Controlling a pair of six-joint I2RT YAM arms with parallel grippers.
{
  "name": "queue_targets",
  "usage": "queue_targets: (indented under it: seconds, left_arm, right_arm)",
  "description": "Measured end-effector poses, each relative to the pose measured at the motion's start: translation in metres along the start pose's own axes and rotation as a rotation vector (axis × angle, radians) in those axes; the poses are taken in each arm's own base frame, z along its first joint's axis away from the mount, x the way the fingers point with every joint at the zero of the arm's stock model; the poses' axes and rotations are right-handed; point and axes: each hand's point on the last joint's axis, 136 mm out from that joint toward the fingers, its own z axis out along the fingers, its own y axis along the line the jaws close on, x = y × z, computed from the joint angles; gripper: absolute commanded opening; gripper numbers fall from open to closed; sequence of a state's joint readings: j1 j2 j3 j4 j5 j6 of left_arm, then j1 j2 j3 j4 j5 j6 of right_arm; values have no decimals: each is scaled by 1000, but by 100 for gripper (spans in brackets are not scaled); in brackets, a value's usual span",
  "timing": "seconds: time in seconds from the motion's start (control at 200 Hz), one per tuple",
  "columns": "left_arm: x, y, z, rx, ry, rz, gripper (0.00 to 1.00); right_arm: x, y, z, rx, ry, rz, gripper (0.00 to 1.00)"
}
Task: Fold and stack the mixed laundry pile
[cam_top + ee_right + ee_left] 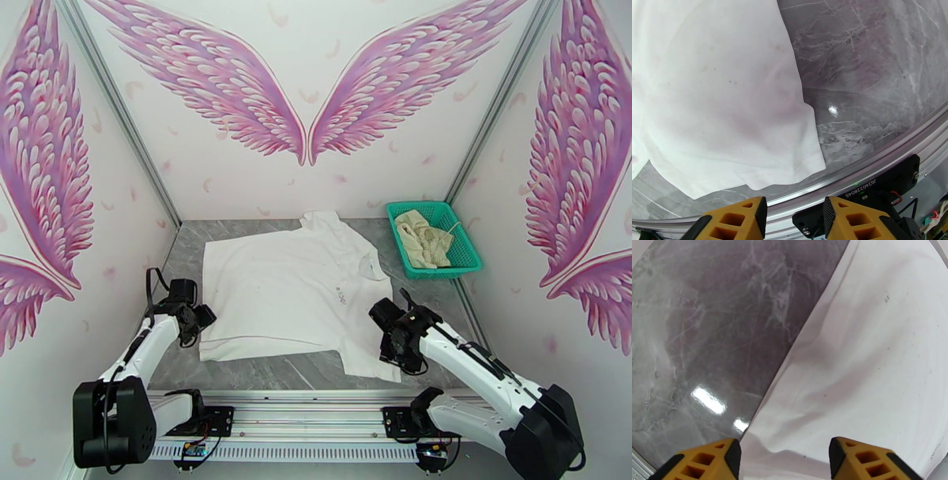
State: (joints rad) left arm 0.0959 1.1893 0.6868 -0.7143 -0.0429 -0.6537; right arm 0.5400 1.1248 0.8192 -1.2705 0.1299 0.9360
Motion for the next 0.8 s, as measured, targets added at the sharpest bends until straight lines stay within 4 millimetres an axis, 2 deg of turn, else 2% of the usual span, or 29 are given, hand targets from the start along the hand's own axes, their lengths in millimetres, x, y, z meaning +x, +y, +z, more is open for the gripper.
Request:
queue_targets:
  seconds: [0.12,0.21,0.305,0.43,0.55,0.68,0.8]
  left_arm:
    - [-6,-12,2,2,10,55,54]
    - [-27,-41,6,20,6,109,51]
    - [-54,-73,21,50,-8,128,49]
    - [-80,-100,50,58,2,123,49]
    - [-95,-120,79,66,23,96,48]
    - [-104,-132,104,67,53,54,48]
    - [-126,-152,112,107,44,10,48]
  right_arm:
    - [-30,31,-21,-55,-68,-74,50]
    - [-61,68,-32,-107,-117,-134,50]
    - [-100,113,-29,-143,-160,-196,49]
    - [-160,163,-6,-165,-189,-228,47]
    - [-209,193,24,-181,-197,-222,46]
    - [-241,211,52,-193,-184,-204,46]
    - [-264,221,71,-206,-169,-178,46]
